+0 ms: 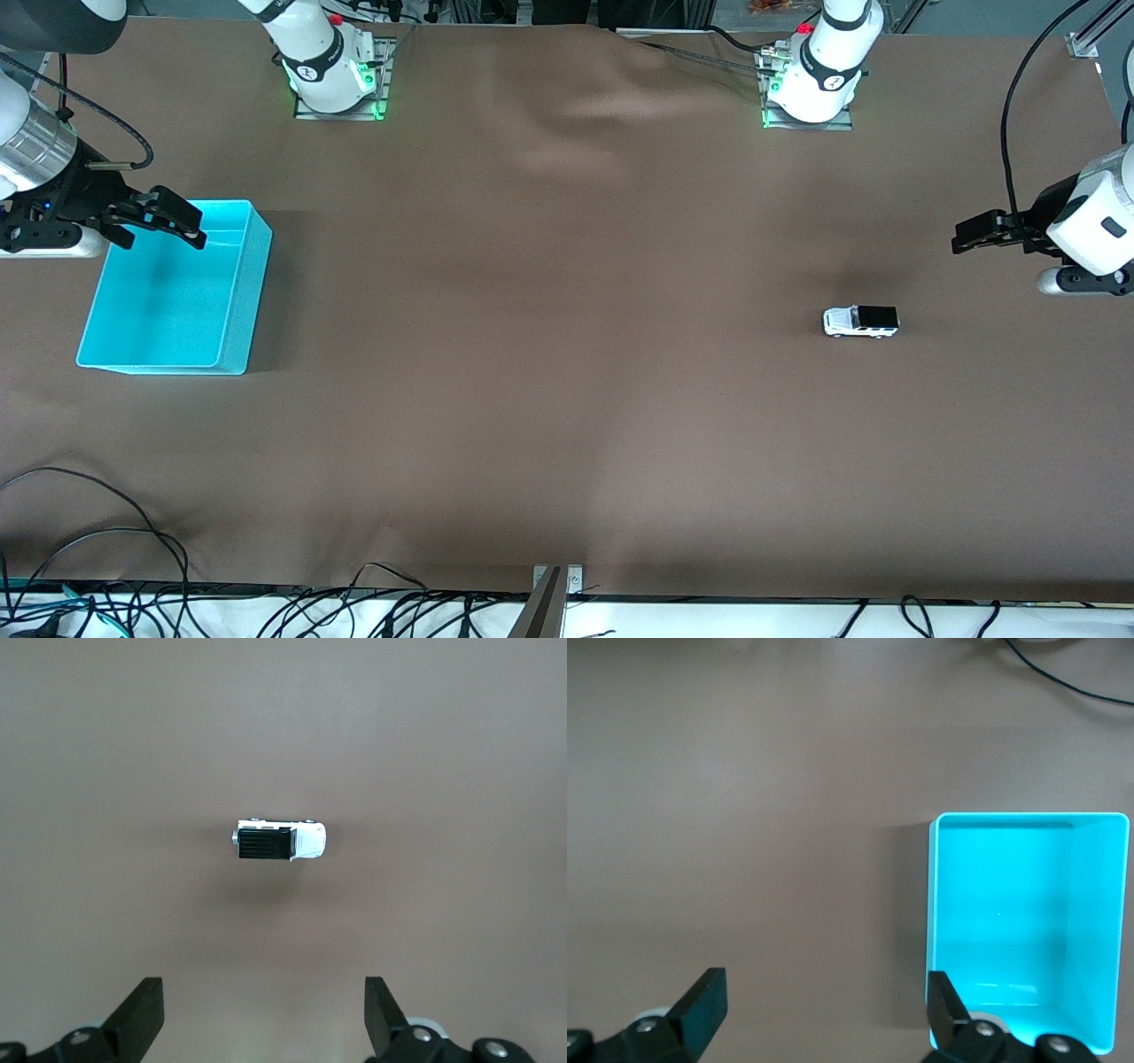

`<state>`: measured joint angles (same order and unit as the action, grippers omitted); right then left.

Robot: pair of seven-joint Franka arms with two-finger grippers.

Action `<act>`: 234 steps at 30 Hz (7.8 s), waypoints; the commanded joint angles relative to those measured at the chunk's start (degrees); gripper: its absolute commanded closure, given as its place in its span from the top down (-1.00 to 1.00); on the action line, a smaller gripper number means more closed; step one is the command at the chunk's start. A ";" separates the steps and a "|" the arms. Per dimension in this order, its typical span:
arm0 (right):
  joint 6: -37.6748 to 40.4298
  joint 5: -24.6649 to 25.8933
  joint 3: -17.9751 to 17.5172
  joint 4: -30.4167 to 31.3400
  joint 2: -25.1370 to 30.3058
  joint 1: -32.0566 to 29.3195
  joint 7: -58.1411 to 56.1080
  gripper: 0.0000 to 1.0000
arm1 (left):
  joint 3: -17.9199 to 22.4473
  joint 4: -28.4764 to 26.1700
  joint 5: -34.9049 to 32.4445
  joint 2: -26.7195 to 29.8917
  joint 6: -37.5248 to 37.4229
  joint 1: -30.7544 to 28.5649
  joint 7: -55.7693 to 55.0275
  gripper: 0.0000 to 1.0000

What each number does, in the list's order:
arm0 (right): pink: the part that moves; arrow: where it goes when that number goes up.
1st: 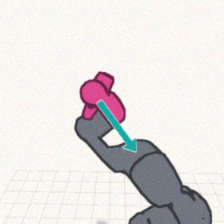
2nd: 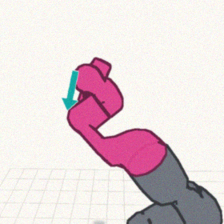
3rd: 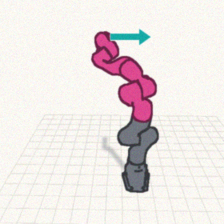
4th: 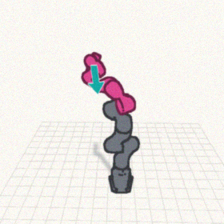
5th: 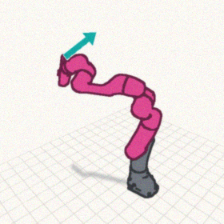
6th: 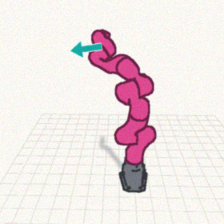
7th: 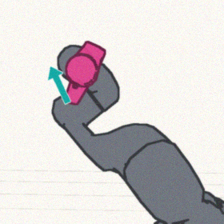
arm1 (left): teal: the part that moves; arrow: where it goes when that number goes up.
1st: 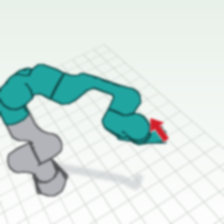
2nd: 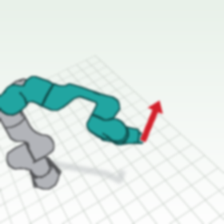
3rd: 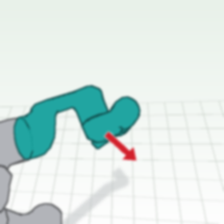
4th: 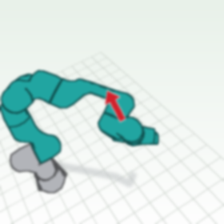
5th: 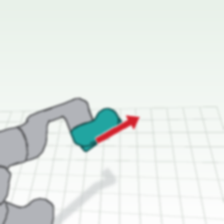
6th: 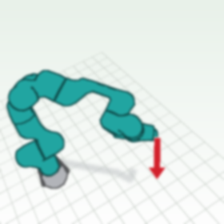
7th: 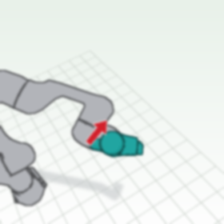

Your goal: Wind and store white jeep toy

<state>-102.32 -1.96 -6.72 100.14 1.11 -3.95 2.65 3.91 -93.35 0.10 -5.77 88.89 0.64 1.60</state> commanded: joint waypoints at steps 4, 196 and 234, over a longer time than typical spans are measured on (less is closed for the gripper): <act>0.28 0.56 -0.05 -0.48 0.29 0.09 -0.19 1.00 | -0.13 -0.43 -1.33 0.41 0.32 -0.11 0.69 1.00; -0.16 0.12 0.13 -0.92 -0.85 0.00 0.16 1.00 | -15.16 -34.62 -11.26 -16.99 57.97 -3.89 -107.95 -0.71; 0.02 0.12 0.13 -0.92 -1.03 0.00 0.16 1.00 | -14.98 -34.71 -15.13 -17.26 57.80 -17.78 -94.50 0.59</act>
<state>-102.59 -1.96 -6.61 100.14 0.43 -3.97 2.66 -11.15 -128.32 -12.97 -21.01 146.11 -16.54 -93.00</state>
